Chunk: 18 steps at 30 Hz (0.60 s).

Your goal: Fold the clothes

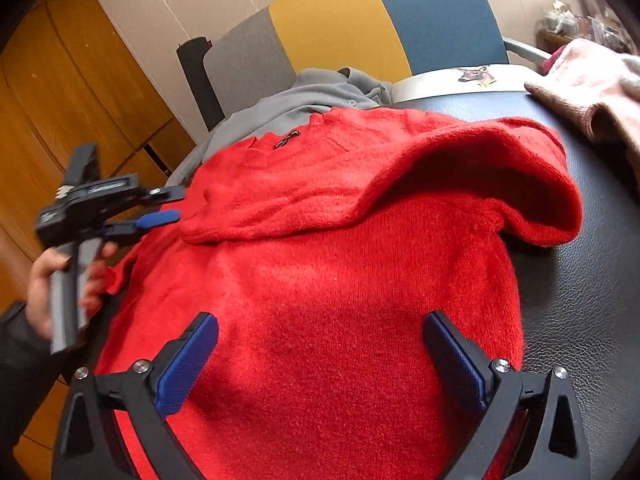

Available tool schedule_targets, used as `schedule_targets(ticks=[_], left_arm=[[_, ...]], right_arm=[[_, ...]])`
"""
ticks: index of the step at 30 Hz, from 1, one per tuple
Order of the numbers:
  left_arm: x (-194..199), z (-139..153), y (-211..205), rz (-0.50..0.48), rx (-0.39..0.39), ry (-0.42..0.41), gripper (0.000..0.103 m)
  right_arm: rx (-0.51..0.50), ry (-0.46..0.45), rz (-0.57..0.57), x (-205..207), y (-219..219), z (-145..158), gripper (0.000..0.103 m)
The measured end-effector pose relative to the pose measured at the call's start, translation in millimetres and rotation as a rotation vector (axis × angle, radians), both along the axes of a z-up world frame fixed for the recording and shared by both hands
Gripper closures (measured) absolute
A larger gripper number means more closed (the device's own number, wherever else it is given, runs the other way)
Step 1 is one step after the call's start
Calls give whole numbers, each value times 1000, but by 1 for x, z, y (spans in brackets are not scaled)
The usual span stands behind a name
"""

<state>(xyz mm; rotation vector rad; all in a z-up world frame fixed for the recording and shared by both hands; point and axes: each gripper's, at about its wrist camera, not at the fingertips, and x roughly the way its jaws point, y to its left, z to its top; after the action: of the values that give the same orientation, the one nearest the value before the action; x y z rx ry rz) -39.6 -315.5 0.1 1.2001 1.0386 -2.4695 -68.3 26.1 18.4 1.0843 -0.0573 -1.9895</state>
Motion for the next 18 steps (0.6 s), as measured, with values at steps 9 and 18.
schedule_targets(ticks=[9,18], left_arm=[[-22,-1,17,-161,-46,-40,81],[-16,72,18,-130,25,192,93]], right_arm=[[-23,-12,-3,-2,0,-1,0],[-71,-39,-7,-7,4,-3,0]])
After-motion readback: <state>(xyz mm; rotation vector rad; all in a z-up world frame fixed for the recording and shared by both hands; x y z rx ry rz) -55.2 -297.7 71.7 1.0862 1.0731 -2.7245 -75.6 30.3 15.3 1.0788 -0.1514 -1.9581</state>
